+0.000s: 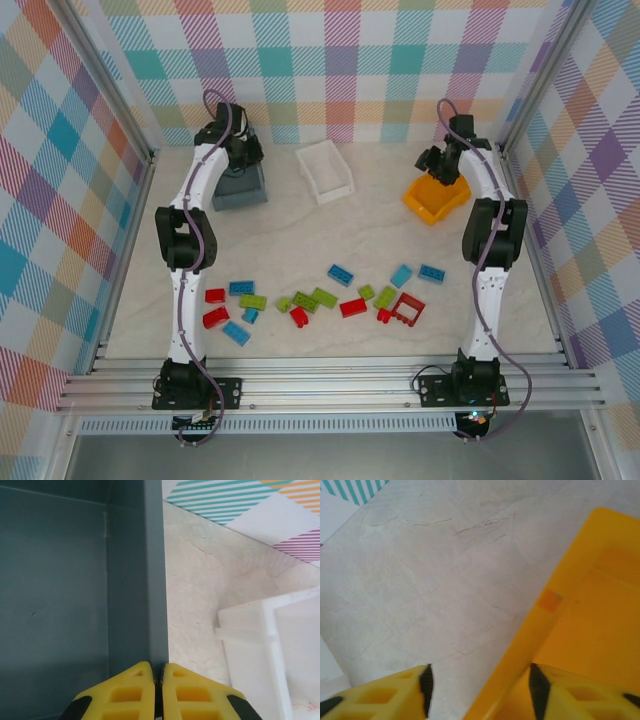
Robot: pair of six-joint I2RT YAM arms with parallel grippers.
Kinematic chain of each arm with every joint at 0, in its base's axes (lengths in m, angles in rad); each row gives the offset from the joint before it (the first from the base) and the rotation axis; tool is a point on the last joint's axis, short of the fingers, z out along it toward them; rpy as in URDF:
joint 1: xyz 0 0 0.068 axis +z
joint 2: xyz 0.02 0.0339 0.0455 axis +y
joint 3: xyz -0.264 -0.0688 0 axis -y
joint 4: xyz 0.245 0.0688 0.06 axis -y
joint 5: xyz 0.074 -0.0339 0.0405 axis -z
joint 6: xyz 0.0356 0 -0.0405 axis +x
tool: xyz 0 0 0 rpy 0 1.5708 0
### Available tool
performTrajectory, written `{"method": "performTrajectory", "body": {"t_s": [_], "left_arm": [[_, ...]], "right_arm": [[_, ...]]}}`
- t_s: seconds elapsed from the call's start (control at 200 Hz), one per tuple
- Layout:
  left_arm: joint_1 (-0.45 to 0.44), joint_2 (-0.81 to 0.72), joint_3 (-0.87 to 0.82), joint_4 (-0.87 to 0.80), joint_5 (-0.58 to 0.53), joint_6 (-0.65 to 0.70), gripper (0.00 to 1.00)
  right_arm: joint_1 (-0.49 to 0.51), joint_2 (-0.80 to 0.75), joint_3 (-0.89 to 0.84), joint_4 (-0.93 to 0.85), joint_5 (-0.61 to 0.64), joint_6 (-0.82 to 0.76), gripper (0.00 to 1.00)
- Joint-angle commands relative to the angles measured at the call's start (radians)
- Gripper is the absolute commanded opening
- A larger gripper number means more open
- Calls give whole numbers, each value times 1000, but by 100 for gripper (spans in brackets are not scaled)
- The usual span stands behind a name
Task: Sort the legos into containers by color
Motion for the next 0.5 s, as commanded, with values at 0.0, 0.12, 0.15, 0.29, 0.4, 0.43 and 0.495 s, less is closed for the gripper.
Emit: {"method": "performTrajectory", "body": {"t_s": [0.0, 0.12, 0.15, 0.29, 0.4, 0.43, 0.495], "left_arm": [[-48, -46, -76, 13, 87, -23, 3], [-101, -52, -118, 51, 109, -53, 0], [-115, -52, -123, 59, 110, -59, 0], [-159, -42, -128, 85, 120, -103, 0], [-180, -47, -142, 116, 125, -135, 0], [-186, -48, -146, 124, 125, -145, 0], [-194, -58, -159, 139, 130, -163, 0]], "right_arm": [[11, 40, 85, -64, -40, -70, 48], [39, 89, 159, -91, -91, -149, 35], [49, 100, 177, -99, -101, -172, 34], [98, 137, 238, -116, -151, -247, 29], [133, 144, 245, -89, -202, -262, 29], [143, 149, 252, -85, -212, -262, 29], [163, 166, 285, -91, -240, -259, 29]]}}
